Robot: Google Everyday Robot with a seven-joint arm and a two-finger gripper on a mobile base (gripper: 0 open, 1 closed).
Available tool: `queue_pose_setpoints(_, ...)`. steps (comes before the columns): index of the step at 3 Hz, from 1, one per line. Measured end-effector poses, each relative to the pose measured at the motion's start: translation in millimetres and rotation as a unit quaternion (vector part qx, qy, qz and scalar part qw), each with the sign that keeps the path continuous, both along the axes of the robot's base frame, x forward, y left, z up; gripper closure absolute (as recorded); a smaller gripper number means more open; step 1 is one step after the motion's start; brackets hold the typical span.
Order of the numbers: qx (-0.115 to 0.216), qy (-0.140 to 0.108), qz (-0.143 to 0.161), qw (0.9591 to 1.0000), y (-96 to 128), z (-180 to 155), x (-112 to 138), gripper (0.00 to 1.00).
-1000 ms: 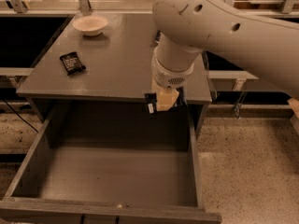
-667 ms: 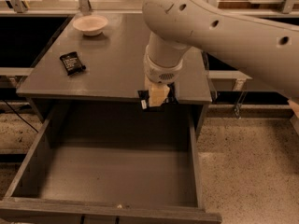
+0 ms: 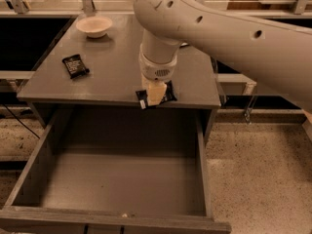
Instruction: Pick rxbar blueberry from top drawer and place on counter
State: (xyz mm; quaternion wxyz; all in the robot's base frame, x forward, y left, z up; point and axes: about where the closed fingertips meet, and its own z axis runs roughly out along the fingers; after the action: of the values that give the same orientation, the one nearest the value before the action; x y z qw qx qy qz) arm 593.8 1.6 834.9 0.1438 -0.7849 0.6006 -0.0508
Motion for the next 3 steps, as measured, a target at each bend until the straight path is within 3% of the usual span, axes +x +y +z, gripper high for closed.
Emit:
queue_pose_setpoints(1, -0.009, -0.008, 0.023, 0.9997, -1.6, 10.6, 2.3, 1.00)
queue_pose_setpoints(2, -0.009, -0.008, 0.023, 0.9997, -1.6, 10.6, 2.3, 1.00)
queue_pose_setpoints(3, -0.010, -0.035, -0.004, 0.9993, -23.6, 30.6, 37.6, 1.00)
